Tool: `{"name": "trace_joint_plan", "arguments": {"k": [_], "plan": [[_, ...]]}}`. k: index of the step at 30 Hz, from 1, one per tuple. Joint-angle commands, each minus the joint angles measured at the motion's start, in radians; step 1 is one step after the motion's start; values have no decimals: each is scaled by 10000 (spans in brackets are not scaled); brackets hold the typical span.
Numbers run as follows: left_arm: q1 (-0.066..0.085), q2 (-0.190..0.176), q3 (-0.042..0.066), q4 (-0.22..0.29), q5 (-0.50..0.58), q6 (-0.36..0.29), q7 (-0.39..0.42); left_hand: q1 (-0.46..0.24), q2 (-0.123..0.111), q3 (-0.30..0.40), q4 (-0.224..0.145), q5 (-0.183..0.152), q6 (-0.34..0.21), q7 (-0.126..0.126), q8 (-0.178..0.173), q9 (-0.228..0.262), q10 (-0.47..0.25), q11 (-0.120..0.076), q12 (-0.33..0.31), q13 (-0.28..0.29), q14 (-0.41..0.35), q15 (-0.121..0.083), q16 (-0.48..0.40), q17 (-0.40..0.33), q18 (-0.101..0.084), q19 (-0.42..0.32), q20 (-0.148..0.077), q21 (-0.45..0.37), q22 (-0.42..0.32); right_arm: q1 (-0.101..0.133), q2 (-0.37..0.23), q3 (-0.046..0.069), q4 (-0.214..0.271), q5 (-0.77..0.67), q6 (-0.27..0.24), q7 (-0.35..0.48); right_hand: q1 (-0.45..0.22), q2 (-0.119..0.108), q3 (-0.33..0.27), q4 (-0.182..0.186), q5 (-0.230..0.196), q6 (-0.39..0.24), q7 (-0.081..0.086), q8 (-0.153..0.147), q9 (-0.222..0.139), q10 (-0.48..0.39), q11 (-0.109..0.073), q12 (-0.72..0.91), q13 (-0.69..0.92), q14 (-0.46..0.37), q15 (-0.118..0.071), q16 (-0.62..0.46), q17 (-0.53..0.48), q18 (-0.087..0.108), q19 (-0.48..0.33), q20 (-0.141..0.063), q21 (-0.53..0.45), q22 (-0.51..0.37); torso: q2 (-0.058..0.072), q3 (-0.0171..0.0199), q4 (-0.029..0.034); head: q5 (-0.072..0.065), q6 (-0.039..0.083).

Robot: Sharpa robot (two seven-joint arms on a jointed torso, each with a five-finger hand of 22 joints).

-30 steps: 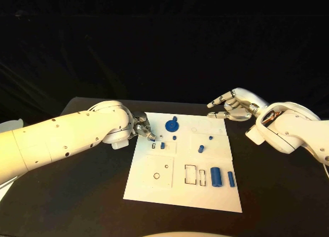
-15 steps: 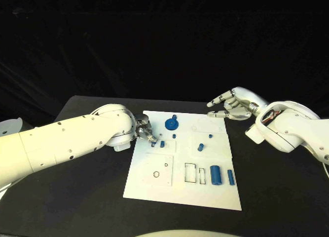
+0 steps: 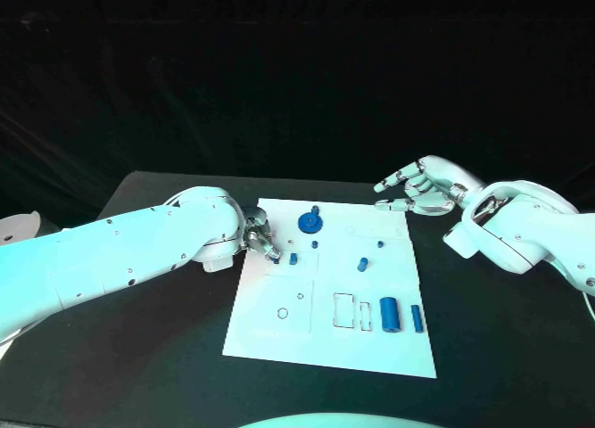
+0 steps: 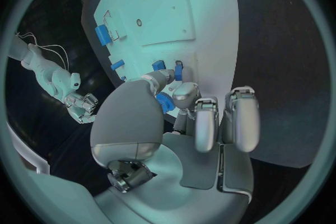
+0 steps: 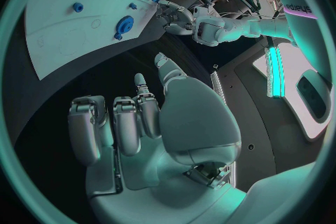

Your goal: Assemble the parts on the task board

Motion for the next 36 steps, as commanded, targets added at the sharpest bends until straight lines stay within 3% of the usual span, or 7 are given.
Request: {"name": "trace_joint_plan", "arguments": {"k": [1,24,36], "plan": [[-2,24,2,-5,-92,484,-83,-81,37,1454,-1447,44,46,-53,30,-1,65,11,-25,-12,1053,-65,31,2634,-48,643,-50,48,1630,-6,10,-1,-1,-19,187,32,-10,89,-73,-5,60,69,-1,-1,13,354,-46,6,1812,955,-5,-48,2196,158,550,-6,-43,1670,-9,0,9,13,-25],[-45,156,-6,-157,-216,574,-52,-96,19,1455,-1467,77,56,-56,35,-5,75,8,-30,-21,1053,-65,31,2634,-44,638,-51,37,1618,-6,12,-1,18,-10,224,52,-10,89,-73,-5,60,69,-1,-1,13,354,-46,6,1812,955,-5,-48,2196,158,550,-6,-43,1670,-3,3,2,12,-105],[-52,321,-24,-283,-219,1070,-176,-111,3,1445,-1477,85,64,-58,36,-10,92,8,-18,-9,1053,-63,31,2634,-48,643,-51,48,1633,-6,4,-1,35,-5,254,44,-14,90,-88,-1,83,69,-1,-3,13,356,-46,10,1813,956,-5,-47,2198,157,552,-8,-42,1673,-8,2,-3,14,-139]]}}
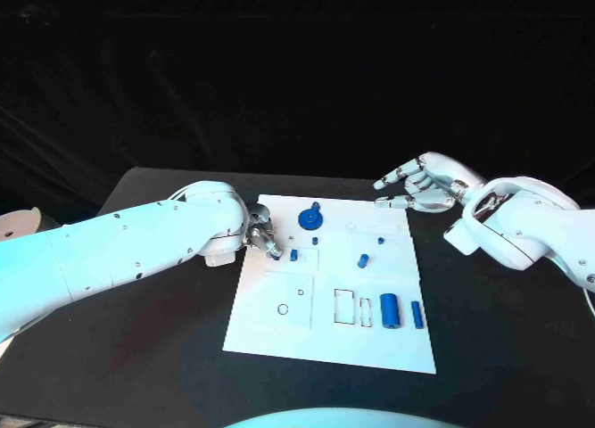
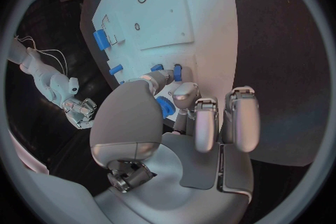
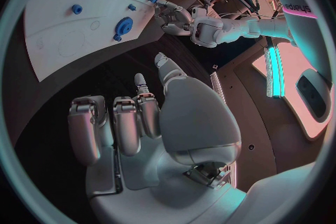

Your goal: Assemble the parts on the task board

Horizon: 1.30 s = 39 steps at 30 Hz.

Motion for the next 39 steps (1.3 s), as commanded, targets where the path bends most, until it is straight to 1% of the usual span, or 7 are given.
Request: {"name": "trace_joint_plan", "arguments": {"k": [1,10,13,15,20,31,39], "plan": [[-53,59,-40,-13,-38,630,-129,-8,105,1392,-1426,26,-22,-72,25,-19,96,5,-16,8,1054,-63,31,2635,-48,644,-52,50,1635,-6,0,0,21,-15,158,38,-14,90,-32,-2,29,69,-1,-3,15,356,-46,10,1816,956,-5,-47,2201,157,552,-8,-42,1673,-4,-2,-1,3,-16],[-53,84,-42,-86,88,810,-243,-96,80,1334,-1430,35,42,-95,24,-56,159,-3,-4,4,1054,-61,31,2635,-51,647,-49,56,1646,-6,-3,0,22,-15,169,32,-7,100,-39,-2,70,74,-3,-2,16,356,-48,10,1815,954,-7,-53,2192,157,553,-9,-42,1675,-8,1,8,10,-44],[-53,84,-43,-106,137,755,-258,-226,149,1238,-1371,32,132,-136,23,-104,239,-28,14,5,1054,-74,31,2635,-54,652,-50,67,1664,-6,-2,0,19,-15,168,31,0,107,-41,-4,98,77,-4,-1,16,357,-48,11,1815,955,-8,-50,2197,158,552,-10,-44,1672,-7,-3,15,6,-39],[-53,87,-43,-114,156,717,-254,-352,255,1121,-1280,22,213,-175,20,-147,299,-54,30,7,1054,-87,31,2635,-60,662,-55,87,1690,-6,2,0,16,-15,169,34,10,113,-47,-7,143,79,-5,-2,16,358,-50,13,1815,955,-9,-51,2197,157,553,-12,-43,1674,-8,-4,8,18,-34],[-53,89,-42,-101,162,647,-190,-341,322,1104,-1309,40,255,-200,13,-176,325,-78,30,2,1054,-103,31,2635,-66,672,-62,107,1715,-6,11,0,6,-15,172,37,25,120,-58,-13,213,80,-5,-4,16,356,-52,8,1812,956,-11,-52,2196,159,550,-14,-48,1667,-5,-9,2,30,-31],[-53,119,-42,-87,86,706,-83,-277,314,1126,-1439,77,312,-220,13,-209,379,-104,65,43,1054,-123,31,2635,-88,707,-76,179,1800,-6,19,0,1,-15,172,40,36,123,-72,-17,303,80,-5,-6,15,352,-53,0,1806,954,-13,-56,2190,158,551,-16,-48,1668,-7,-2,5,19,-38],[-50,210,-42,-201,133,932,-223,-300,301,1109,-1446,83,328,-217,9,-221,399,-101,81,60,1054,-123,31,2635,-79,693,-79,148,1766,-7,12,0,13,-15,168,36,39,124,-76,-18,325,80,-5,-7,15,351,-53,-3,1804,954,-13,-58,2186,158,552,-16,-47,1671,-9,3,3,22,-51]]}}
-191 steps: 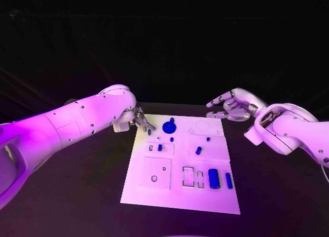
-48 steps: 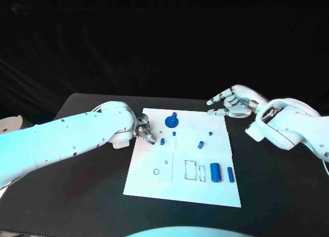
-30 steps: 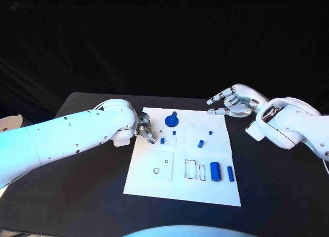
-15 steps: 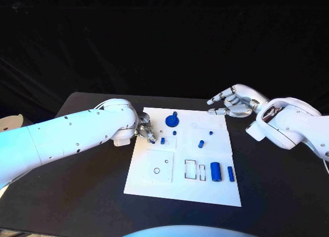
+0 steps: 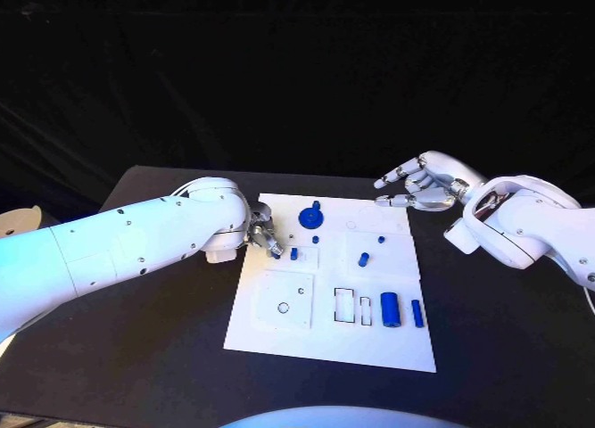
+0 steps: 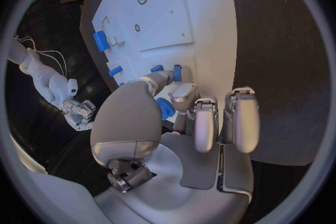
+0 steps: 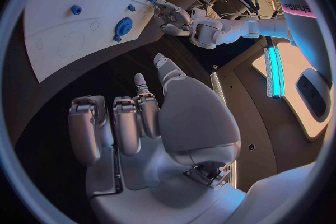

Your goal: Assemble the parts on the task board

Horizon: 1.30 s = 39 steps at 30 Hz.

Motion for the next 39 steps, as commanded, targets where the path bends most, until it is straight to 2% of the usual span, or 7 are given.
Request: {"name": "trace_joint_plan", "arguments": {"k": [1,21,24,27,36,37,39], "plan": [[-85,82,-62,-47,134,639,-181,18,49,1156,-1222,51,190,-145,13,-25,97,-1,12,-11,1052,-46,31,2631,-74,685,-80,-14,1746,-6,0,0,19,-26,126,36,-14,71,-48,10,32,80,-4,-7,16,351,-53,-3,1806,954,-13,-58,2182,158,552,-17,-48,1674,-4,4,1,-4,-7],[-88,510,-95,-635,98,948,-465,-749,245,-353,-569,0,487,-265,-255,-405,100,-74,-84,-190,1052,-108,31,2631,-77,689,-108,-18,1775,-5,-19,0,60,-26,135,36,-8,71,-52,8,62,78,-4,-8,16,350,-53,-6,1804,955,-13,-57,2185,157,555,-17,-46,1679,2,-1,1,-67,-41],[-88,516,-97,-665,27,926,-479,-802,232,-563,-500,2,569,-289,-277,-462,244,-93,277,303,1052,-125,31,2631,-73,685,-117,-31,1765,-5,-20,0,66,-26,135,38,-8,71,-52,8,62,78,-4,-8,16,350,-53,-6,1804,955,-13,-57,2185,157,555,-17,-46,1679,1,-1,6,-73,-31],[-89,514,-98,-679,-11,913,-486,-824,228,-637,-469,2,594,-293,-290,-487,244,-98,302,337,1052,-130,31,2631,-71,683,-122,-37,1761,-5,-21,0,69,-26,135,40,-8,71,-52,8,62,78,-4,-8,16,350,-53,-6,1804,955,-13,-57,2185,157,555,-17,-46,1679,0,-9,6,-69,-31],[-89,465,-99,-697,-118,720,-509,-1353,-104,-2146,161,-44,829,-309,-412,-745,203,-107,374,429,1052,-148,31,2631,-89,707,-135,6,1829,-5,-25,0,69,-26,121,41,-5,70,-58,6,86,75,-3,-10,15,339,-53,-31,1791,949,-13,-70,2163,161,545,-18,-56,1659,2,-5,3,-77,-22],[-89,455,-98,-696,-122,666,-508,-1353,-107,-2392,238,-102,848,-314,-429,-779,205,-110,388,449,1052,-154,31,2631,-91,711,-136,13,1839,-5,-26,0,69,-26,119,41,-5,70,-58,6,86,75,-3,-10,15,339,-53,-31,1791,949,-13,-70,2163,161,545,-18,-56,1659,2,-8,4,-77,-21],[-89,436,-98,-694,-125,546,-504,-1475,-115,-2850,470,-1018,895,-293,-438,-824,206,-101,405,472,1052,-141,31,2631,-100,725,-136,41,1875,-5,-27,0,68,-26,117,42,-5,70,-58,6,86,75,-3,-10,15,339,-53,-31,1791,949,-13,-70,2163,161,545,-18,-56,1659,2,-8,4,-77,-21]]}}
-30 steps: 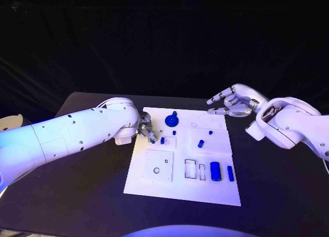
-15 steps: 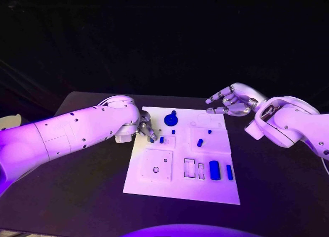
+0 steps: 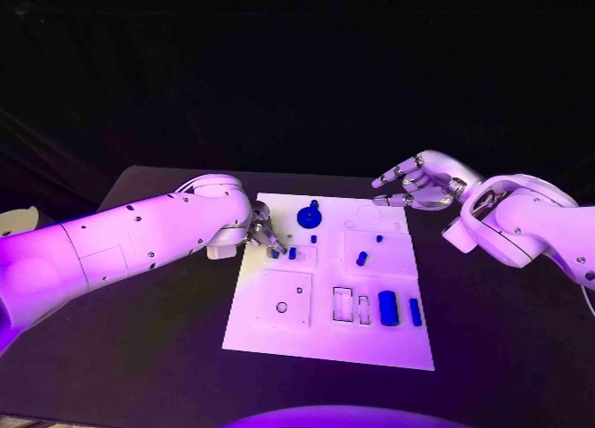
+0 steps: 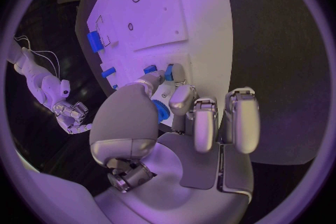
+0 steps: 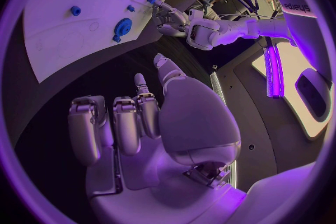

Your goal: Assemble the parts on the task board

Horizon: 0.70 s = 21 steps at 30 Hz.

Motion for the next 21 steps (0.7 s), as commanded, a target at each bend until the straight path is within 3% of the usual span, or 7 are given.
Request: {"name": "trace_joint_plan", "arguments": {"k": [1,2,4,5,12,21], "plan": [[-120,-36,-82,-17,-93,46,-190,-163,39,-583,293,-1132,28,87,-69,-68,8,-8,56,23,1052,-69,31,2633,-101,730,-62,51,1882,-5,0,0,15,-30,111,43,-5,70,-58,6,30,76,-3,-10,15,339,-53,-31,1786,949,-13,-31,2167,161,545,-18,-56,1655,0,-1,5,-5,2],[-120,-44,-81,-15,-85,-3,-187,-184,74,-728,399,-1486,37,88,-72,-85,9,-8,63,32,1052,-68,31,2633,-105,736,-60,64,1897,-5,0,0,15,-30,112,44,-5,70,-58,6,30,76,-3,-10,15,339,-53,-31,1786,949,-13,-31,2167,161,545,-18,-56,1655,2,0,3,-6,5],[-121,-68,-77,-3,-68,-107,-181,-302,157,-1167,790,-2667,68,79,-67,-123,25,-12,90,67,1052,-72,31,2633,-118,756,-57,105,1945,-5,0,0,15,-30,113,46,-5,70,-58,6,30,76,-3,-10,15,339,-53,-31,1786,949,-13,-31,2167,161,545,-18,-56,1655,2,0,0,-4,3],[-121,-84,-73,8,-62,-156,-179,-225,204,-1356,932,-2937,72,75,-62,-144,27,-10,96,76,1052,-74,31,2633,-119,759,-58,111,1954,-5,-1,0,15,-30,114,47,-5,70,-58,6,30,76,-3,-10,15,339,-53,-31,1786,949,-13,-31,2167,161,545,-18,-56,1655,2,0,-3,-6,9],[-122,-251,-22,194,-25,-526,-166,125,385,-1837,1272,-2972,80,77,-29,-194,29,-9,107,98,1052,-74,31,2633,-120,763,-59,113,1966,-5,-12,0,16,-30,128,50,-5,70,-58,6,30,76,-3,-10,15,339,-53,-31,1786,949,-13,-31,2167,161,545,-18,-56,1655,3,-3,-4,-22,19],[-118,-596,53,547,628,-1790,316,300,637,-2302,1448,-2747,-74,148,-45,-261,-128,44,-90,-130,1052,-47,31,2633,-27,628,-56,-220,1651,-5,-33,0,20,-30,119,48,-5,70,-58,6,30,76,-3,-10,15,339,-53,-31,1786,949,-13,-31,2167,161,545,-18,-56,1655,-3,1,9,-56,35]]}}
